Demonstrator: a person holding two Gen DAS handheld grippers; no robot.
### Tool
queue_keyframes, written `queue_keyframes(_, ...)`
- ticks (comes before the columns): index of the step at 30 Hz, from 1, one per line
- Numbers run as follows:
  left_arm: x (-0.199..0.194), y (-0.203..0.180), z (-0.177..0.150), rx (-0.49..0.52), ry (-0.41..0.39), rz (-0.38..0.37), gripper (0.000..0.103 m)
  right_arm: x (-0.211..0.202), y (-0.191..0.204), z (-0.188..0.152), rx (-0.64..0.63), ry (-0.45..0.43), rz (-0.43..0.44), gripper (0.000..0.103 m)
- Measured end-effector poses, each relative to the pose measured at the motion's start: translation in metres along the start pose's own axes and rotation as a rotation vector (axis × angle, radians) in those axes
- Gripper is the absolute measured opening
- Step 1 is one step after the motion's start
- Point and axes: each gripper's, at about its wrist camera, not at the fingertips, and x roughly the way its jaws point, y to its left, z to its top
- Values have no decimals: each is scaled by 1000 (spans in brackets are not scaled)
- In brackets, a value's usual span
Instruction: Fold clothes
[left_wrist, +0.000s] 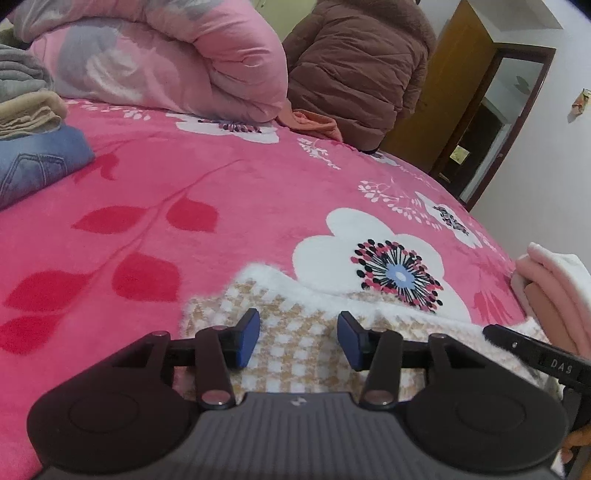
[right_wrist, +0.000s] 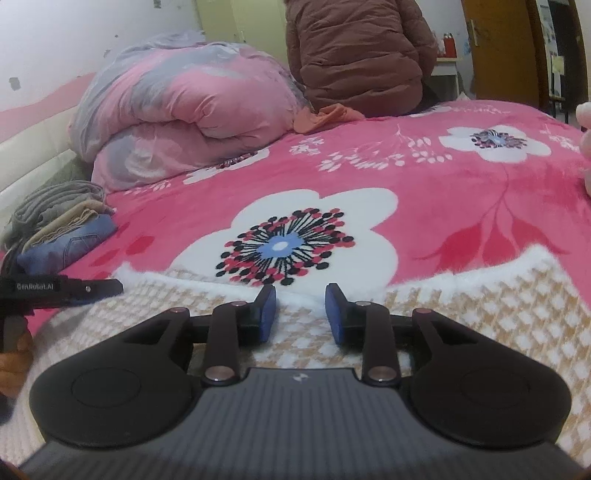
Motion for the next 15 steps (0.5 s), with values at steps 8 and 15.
queue_keyframes(8,-63,-43,7,137,-149,46,77,-56,12,13,15,-67,-128,31)
queue_keyframes(15,-46,-69,-22,209,-61,68,85,-65,-22,-15,-30,31,-359,29)
